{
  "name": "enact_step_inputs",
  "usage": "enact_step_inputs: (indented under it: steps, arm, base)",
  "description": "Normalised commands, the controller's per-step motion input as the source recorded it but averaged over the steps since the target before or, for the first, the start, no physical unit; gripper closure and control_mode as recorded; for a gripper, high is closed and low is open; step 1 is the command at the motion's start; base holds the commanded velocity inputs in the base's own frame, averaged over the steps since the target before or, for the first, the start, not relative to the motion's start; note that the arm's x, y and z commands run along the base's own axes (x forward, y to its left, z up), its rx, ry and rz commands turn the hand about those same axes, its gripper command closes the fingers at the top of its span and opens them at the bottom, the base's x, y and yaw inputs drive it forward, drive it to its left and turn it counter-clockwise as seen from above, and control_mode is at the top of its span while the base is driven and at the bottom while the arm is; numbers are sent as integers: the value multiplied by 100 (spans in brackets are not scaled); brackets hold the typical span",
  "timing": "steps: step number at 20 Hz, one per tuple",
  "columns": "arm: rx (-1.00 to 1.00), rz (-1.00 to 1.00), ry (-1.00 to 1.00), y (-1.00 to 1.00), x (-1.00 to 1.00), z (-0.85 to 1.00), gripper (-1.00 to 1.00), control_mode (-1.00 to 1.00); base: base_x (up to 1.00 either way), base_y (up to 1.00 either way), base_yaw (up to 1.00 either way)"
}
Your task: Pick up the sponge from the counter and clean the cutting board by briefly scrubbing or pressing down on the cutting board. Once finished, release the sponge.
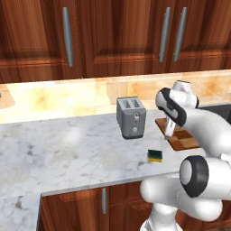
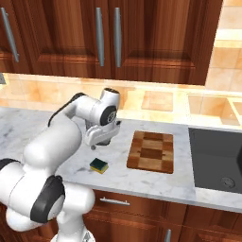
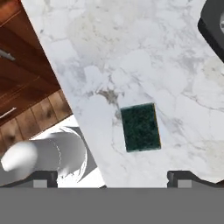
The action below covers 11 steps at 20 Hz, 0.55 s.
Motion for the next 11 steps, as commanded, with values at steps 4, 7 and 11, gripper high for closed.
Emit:
enact_step_inputs:
  steps: [4,7,11]
  arm:
    - [0,-11,-22,1,-89,59,-100,-100]
    - [0,-10,-19,9,-66,70,-100,-100]
    - [0,-11,-13,18,-29,78,-100,-100]
  base:
    - [0,0,0]
    - [0,0,0]
    - [0,0,0]
